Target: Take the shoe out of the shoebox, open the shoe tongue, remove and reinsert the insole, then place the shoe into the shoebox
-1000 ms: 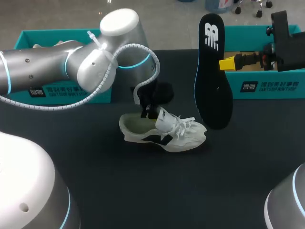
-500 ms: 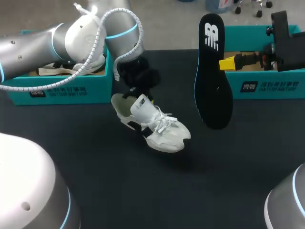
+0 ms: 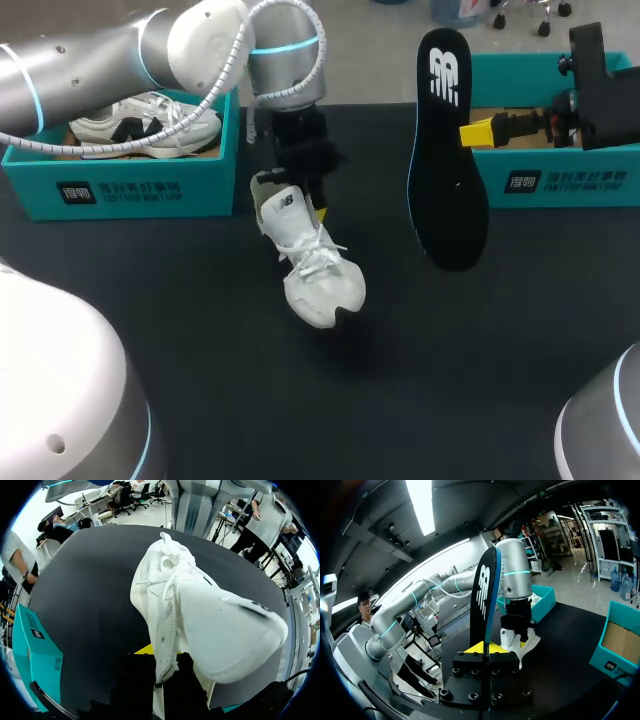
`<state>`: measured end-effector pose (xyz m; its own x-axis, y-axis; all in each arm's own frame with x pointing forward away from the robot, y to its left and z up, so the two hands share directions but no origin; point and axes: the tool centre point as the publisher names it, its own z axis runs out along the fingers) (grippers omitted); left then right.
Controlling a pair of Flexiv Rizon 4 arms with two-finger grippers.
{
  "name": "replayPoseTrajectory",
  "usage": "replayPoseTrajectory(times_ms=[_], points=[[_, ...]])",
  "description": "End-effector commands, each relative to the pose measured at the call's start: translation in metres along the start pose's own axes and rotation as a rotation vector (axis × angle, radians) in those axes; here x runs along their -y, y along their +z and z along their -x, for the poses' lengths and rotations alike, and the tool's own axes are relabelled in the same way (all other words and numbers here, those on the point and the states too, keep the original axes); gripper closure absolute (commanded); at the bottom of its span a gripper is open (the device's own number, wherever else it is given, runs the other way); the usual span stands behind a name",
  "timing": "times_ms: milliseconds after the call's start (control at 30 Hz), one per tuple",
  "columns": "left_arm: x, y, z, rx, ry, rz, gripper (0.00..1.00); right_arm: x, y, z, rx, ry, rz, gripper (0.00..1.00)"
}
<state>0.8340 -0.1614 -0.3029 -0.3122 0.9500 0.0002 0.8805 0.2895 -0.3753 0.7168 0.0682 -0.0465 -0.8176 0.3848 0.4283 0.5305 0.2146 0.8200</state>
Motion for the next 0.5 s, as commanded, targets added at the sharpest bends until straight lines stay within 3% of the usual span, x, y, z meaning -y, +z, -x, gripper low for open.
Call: replayPoseTrajectory(times_ms=[33,500], points=[[-0.004,-0.001,0.01,-0.158,0.228,0.008,1.0,0.0,0.002,0.0,0.0,0.001,-0.001,1.0],[-0.003,0.015,0.034,-0.199,0.239,0.095,1.0,0.0,0.002,0.0,0.0,0.001,-0.001,1.0]])
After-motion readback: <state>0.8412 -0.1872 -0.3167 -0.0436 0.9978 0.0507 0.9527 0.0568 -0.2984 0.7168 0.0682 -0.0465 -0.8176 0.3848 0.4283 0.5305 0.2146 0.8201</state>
